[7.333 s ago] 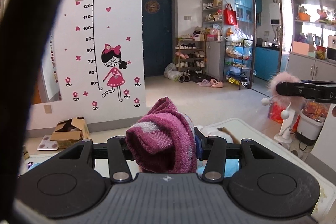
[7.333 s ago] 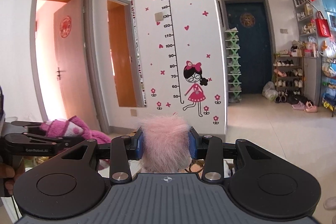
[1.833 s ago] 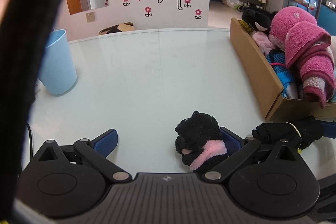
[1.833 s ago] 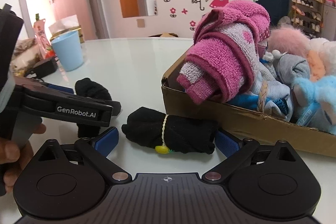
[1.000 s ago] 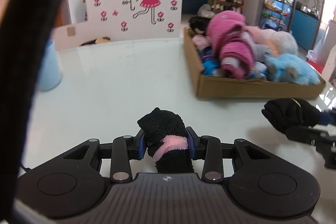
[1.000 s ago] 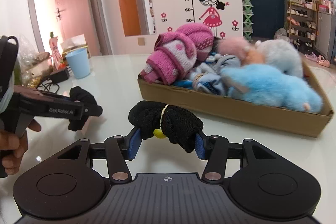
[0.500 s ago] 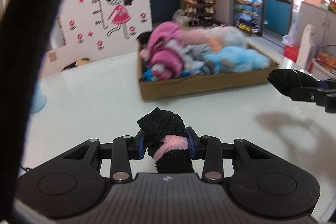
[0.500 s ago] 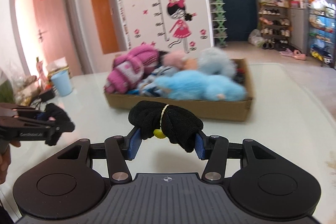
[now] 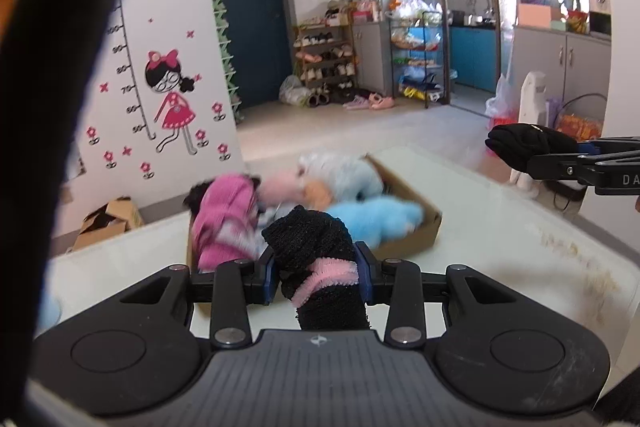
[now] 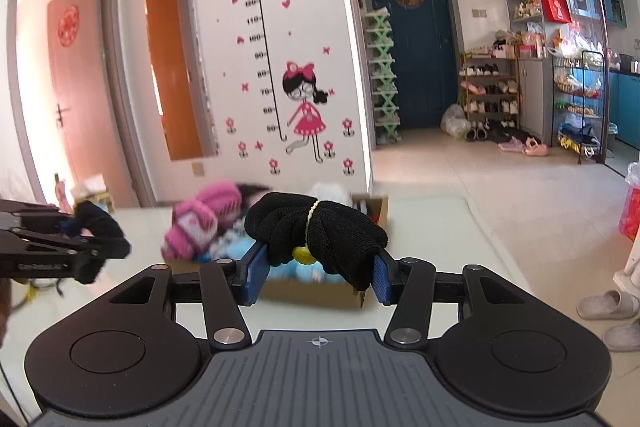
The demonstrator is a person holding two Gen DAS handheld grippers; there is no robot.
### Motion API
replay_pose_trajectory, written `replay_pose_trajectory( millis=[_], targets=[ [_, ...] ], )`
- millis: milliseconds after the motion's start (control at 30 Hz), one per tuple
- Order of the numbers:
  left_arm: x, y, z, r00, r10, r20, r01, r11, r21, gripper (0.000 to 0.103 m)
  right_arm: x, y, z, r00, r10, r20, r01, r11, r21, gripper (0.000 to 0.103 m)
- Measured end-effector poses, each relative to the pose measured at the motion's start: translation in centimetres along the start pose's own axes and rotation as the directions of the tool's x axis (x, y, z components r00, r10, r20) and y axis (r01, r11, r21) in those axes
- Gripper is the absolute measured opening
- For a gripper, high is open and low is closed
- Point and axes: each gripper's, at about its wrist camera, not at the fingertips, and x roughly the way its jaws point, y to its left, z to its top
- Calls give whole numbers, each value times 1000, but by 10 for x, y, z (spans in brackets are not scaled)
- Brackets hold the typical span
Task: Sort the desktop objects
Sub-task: 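Carry both black sock dolls into the box and release both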
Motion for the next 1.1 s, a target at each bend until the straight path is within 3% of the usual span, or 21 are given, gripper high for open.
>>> replay_pose_trajectory(
  millis=[300, 533, 700, 1100],
  targets=[
    [54, 13, 41, 1000, -29, -4, 29, 999, -25, 34, 34, -10, 46, 999, 36, 35, -35, 999, -9, 58],
    [79, 19, 42, 1000, -2, -26, 1, 999, -43, 34, 72, 1, 69, 996, 90, 16, -89, 995, -47, 58],
    [100, 29, 29, 998, 15, -68, -21, 996, -84, 34, 99, 9, 69, 994, 113, -13, -113, 993, -40, 58],
    [113, 34, 27, 990, 44, -137, -53, 997, -64, 34, 139, 9, 47, 990, 104, -97, -108, 994, -34, 59]
  ],
)
